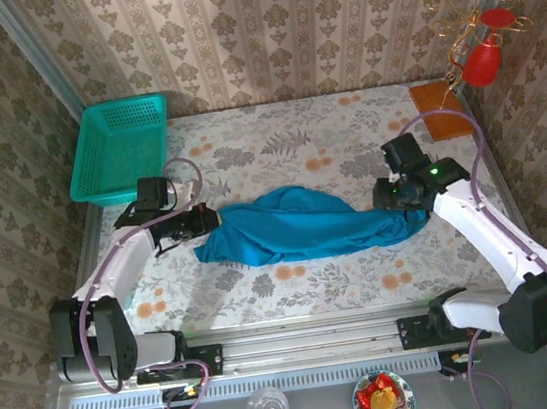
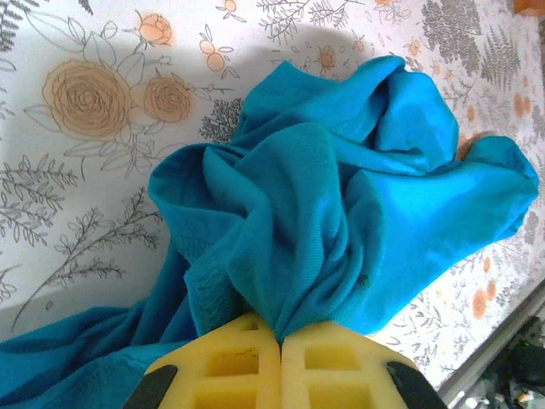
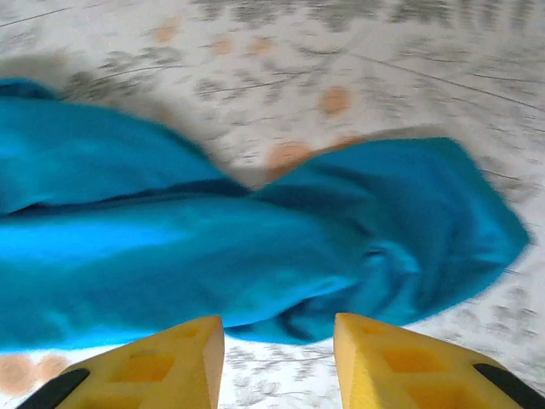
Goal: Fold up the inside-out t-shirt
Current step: Turn the T-shirt inside out at the center of the table.
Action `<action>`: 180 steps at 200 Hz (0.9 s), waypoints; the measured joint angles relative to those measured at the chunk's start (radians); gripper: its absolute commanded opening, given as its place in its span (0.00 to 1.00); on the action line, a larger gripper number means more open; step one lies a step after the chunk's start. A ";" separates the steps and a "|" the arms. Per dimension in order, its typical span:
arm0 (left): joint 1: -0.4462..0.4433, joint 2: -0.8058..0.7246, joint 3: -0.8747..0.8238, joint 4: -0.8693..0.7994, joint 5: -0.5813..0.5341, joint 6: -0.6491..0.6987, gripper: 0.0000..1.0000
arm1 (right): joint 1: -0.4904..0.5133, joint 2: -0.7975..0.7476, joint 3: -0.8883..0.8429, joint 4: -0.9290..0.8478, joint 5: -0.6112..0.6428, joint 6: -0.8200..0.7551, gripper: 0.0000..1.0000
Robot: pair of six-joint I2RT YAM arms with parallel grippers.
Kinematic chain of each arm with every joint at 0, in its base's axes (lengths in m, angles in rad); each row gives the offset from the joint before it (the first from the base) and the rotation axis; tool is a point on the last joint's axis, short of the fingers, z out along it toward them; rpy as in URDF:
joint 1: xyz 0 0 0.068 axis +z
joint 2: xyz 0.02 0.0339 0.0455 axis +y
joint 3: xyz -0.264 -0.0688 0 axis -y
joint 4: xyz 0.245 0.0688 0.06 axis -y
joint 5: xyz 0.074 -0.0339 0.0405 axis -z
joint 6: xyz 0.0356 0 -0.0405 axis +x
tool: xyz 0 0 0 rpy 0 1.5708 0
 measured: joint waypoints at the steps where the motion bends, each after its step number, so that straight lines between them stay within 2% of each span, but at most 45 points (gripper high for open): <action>1: -0.001 0.001 0.002 0.000 -0.002 0.000 0.01 | 0.010 0.001 0.000 0.004 0.000 0.001 0.41; 38: -0.018 0.011 0.054 0.008 -0.042 0.000 0.01 | 0.270 0.101 0.015 0.102 -0.037 0.019 0.57; 70: -0.018 0.000 0.086 0.008 -0.064 0.000 0.00 | 0.455 0.318 0.101 0.135 -0.005 -0.040 0.82; 78: -0.018 -0.008 0.087 0.006 -0.070 0.000 0.00 | 0.490 0.366 0.124 0.138 0.024 -0.060 0.85; 93: -0.018 -0.026 0.088 0.000 -0.077 0.000 0.00 | 0.536 0.441 0.165 0.140 0.072 -0.095 0.84; 106: -0.018 -0.045 0.094 -0.011 -0.083 0.000 0.00 | 0.547 0.497 0.199 0.140 0.110 -0.124 0.74; 125: -0.018 -0.066 0.103 -0.014 -0.088 0.000 0.00 | 0.541 0.568 0.258 0.122 0.158 -0.168 0.39; 140: -0.018 -0.079 0.105 -0.014 -0.094 0.000 0.00 | 0.533 0.601 0.302 0.113 0.192 -0.195 0.22; 150: -0.018 -0.083 0.105 -0.015 -0.098 0.000 0.00 | 0.525 0.605 0.324 0.108 0.211 -0.201 0.06; 159: -0.018 -0.083 0.105 -0.016 -0.105 0.000 0.00 | 0.515 0.604 0.346 0.102 0.224 -0.216 0.00; 180: -0.018 -0.083 0.105 -0.021 -0.124 0.001 0.00 | 0.459 0.595 0.400 0.103 0.250 -0.227 0.00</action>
